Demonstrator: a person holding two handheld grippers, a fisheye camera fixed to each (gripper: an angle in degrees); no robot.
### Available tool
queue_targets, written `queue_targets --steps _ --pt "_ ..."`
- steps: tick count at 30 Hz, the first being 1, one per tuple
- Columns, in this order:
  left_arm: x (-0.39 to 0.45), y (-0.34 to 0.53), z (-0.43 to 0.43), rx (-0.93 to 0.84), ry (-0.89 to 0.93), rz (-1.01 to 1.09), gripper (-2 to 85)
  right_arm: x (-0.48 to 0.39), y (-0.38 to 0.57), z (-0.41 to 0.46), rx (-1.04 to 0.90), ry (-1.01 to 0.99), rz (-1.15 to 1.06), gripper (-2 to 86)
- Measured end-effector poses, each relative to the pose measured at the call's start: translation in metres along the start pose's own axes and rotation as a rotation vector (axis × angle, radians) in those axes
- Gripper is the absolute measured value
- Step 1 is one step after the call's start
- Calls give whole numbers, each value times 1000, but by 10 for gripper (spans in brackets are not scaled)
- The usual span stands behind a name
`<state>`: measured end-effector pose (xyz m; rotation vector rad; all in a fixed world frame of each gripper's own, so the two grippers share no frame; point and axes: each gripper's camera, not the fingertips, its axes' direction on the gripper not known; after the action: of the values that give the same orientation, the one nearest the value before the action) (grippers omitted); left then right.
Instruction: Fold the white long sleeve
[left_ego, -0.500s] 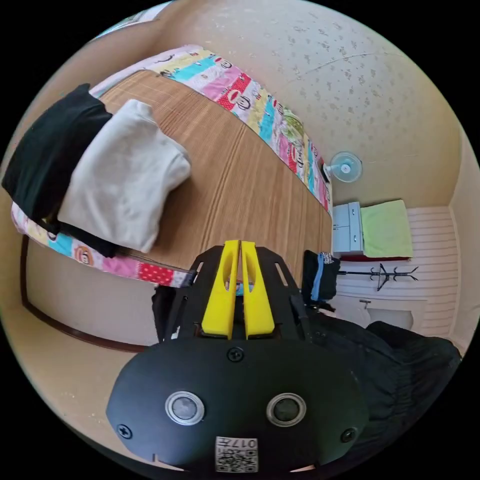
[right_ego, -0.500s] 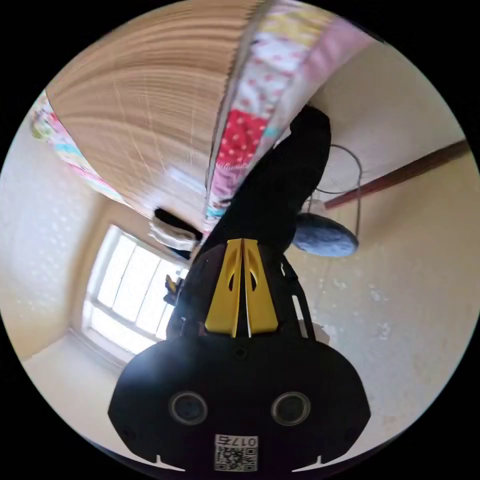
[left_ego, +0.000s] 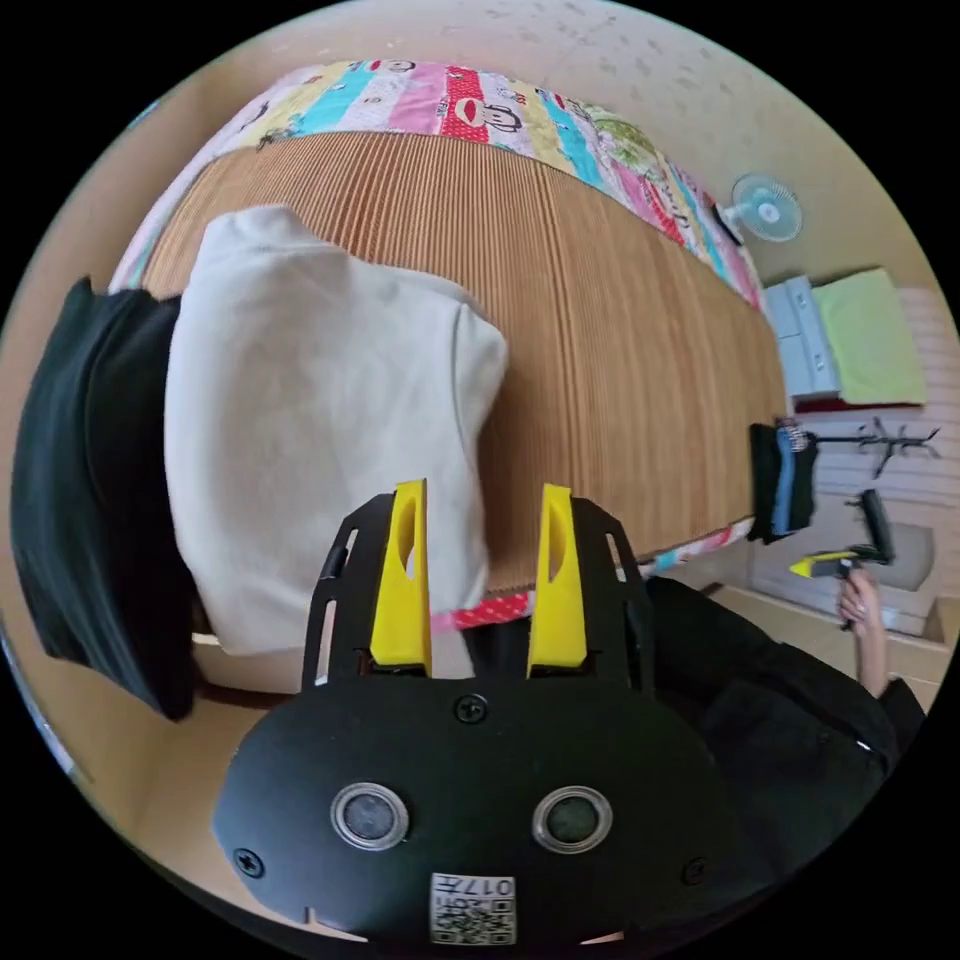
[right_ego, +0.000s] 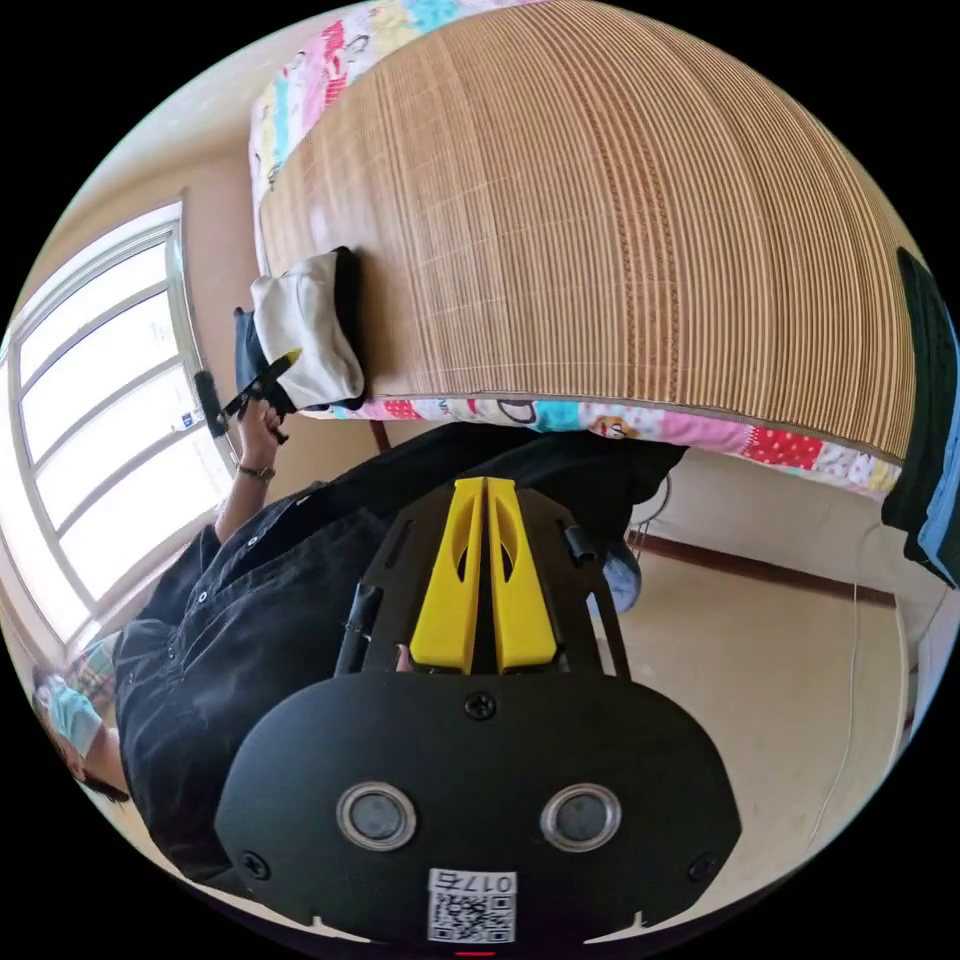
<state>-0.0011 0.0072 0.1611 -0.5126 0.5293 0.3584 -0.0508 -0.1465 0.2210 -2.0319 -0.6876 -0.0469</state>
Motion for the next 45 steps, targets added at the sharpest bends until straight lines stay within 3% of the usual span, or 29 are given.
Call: queue_targets --steps 4,9,12,14,17,20,24,28,32,35,40,42,45 --pt "-9 -29 45 -70 -178 16 146 9 46 20 -10 52 51 4" --pt "-37 -9 53 -13 -130 18 104 47 118 34 69 30 134 5" --pt "-86 22 30 107 155 55 22 70 154 33 199 -80 134 5" --pt "-140 53 4 203 567 129 0 78 173 32 279 -135 90 5" --pt "-196 94 -46 397 981 305 -6 84 192 33 358 -156 26 6" --pt "-219 122 -100 606 1177 562 -8 75 196 36 394 -154 -85 9" --pt "-194 133 -152 706 1310 979 -8 37 199 31 461 -249 -389 29" --pt "-133 126 -176 770 1723 1489 -8 -13 216 18 489 -326 -721 69" --pt "-64 100 -161 664 2225 1659 -8 -63 258 4 541 -265 -1012 105" --pt "-10 96 -148 533 2400 1721 -8 -85 296 6 613 -128 -1132 144" --pt "60 97 -124 244 2475 1715 -8 -93 360 31 743 91 -1240 187" --pt "69 94 -111 181 2483 1669 -8 -85 388 47 724 105 -1349 123" --pt "63 91 -96 171 2393 1576 -8 -63 401 57 724 91 -1309 58"
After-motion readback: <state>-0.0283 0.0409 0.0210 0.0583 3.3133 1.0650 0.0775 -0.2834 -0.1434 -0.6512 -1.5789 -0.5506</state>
